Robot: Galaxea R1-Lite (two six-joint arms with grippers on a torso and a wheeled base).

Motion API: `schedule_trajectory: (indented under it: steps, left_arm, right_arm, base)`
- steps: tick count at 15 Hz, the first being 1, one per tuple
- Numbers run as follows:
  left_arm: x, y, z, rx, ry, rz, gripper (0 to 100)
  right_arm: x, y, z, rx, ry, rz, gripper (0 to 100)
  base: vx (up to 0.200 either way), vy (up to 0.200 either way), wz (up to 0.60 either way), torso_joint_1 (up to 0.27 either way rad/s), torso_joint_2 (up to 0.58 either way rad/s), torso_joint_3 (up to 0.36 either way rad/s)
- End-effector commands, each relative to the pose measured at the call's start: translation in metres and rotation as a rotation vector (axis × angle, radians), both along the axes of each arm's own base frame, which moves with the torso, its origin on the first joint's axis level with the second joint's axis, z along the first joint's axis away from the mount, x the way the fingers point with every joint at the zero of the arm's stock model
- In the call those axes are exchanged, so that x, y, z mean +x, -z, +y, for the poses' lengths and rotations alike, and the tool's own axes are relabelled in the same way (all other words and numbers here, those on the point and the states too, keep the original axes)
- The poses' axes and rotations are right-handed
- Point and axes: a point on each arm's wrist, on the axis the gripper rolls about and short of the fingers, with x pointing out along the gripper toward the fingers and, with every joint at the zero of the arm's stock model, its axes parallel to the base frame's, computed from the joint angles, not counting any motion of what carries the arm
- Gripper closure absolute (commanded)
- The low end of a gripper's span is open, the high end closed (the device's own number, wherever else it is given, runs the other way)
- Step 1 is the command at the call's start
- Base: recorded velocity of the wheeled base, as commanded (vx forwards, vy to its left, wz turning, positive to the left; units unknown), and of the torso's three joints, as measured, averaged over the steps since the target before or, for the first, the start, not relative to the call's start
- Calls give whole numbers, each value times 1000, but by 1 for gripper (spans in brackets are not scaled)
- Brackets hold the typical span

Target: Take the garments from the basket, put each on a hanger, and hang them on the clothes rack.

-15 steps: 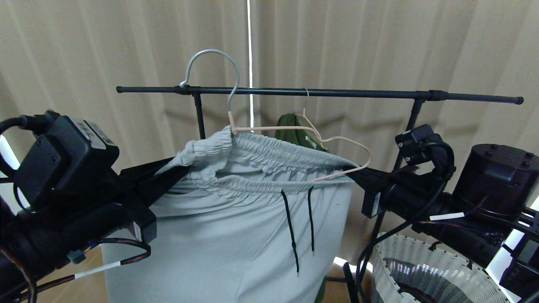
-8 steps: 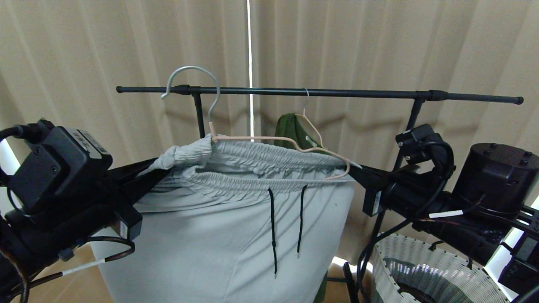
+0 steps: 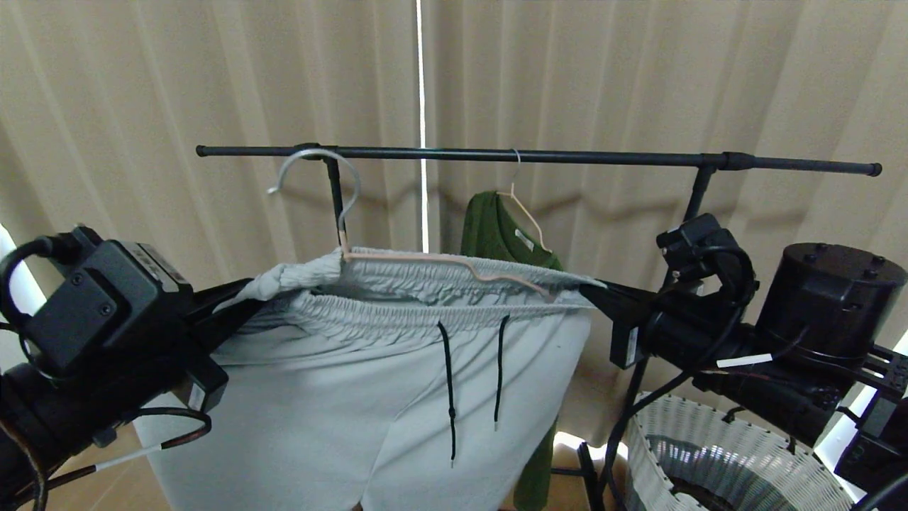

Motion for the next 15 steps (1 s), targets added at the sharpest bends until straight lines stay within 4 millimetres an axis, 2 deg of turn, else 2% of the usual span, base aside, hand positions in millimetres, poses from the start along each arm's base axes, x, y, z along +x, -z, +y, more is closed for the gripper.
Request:
schedule_trajectory:
  steps: [1,5,8,9,15]
  left_arm:
    - [-1,11,1,29,-2,35,100]
    - [8,16,-2,38,-8,64,100]
    - [8,15,-2,34,-12,65,100]
    - [8,16,-2,33,-12,67,100]
    - [1,16,-16,-78,51,115,100]
  right_arm:
    - [-2,0,1,-48,-19,-8,100]
    - [-19,-13,20,-126,-124,14,100]
    - [-42,-16,30,-173,-217,53,100]
    - [-47,-16,33,-178,-239,56,0]
    - [-55,-19,37,-276,-297,-30,0]
  base:
    - [0,0,0,0,0,0]
    - [0,0,0,0,0,0]
    - [0,0,0,0,0,0]
    - [0,0,0,0,0,0]
    - [0,0,0,0,0,0]
